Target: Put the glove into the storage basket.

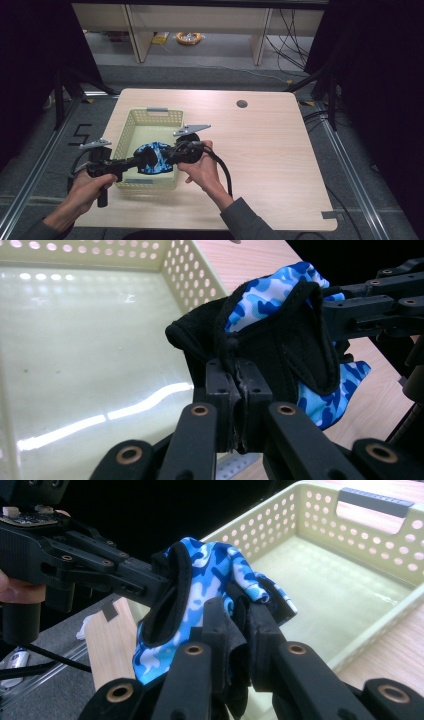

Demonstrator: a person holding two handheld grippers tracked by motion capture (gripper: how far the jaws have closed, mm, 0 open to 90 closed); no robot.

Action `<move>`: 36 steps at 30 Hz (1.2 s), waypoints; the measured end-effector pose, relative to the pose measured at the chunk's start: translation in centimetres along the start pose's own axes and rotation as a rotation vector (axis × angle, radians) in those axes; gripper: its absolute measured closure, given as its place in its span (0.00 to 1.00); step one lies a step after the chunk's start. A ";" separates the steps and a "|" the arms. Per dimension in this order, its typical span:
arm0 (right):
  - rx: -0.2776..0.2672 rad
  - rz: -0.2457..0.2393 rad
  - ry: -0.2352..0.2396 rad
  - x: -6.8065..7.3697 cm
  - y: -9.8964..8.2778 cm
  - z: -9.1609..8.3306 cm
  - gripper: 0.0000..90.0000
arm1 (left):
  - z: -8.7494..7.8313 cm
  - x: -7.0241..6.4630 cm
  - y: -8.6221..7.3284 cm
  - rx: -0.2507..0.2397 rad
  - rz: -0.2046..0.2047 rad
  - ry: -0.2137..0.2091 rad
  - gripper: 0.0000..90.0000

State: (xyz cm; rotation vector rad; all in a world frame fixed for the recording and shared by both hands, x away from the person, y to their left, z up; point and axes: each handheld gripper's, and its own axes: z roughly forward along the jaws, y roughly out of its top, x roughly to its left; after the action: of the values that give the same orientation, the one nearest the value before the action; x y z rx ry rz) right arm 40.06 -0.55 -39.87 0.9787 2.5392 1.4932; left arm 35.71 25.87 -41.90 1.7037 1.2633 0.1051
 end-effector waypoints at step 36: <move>0.161 0.073 -0.075 -0.5 -1.5 7.7 0.90 | 1.5 5.1 -0.9 0.124 -0.057 0.085 0.93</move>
State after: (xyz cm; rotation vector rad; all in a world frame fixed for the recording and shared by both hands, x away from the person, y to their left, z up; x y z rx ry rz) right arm 42.29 4.68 -45.33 1.1369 2.6301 1.2567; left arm 38.23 28.83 -45.61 1.7837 1.4048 0.0667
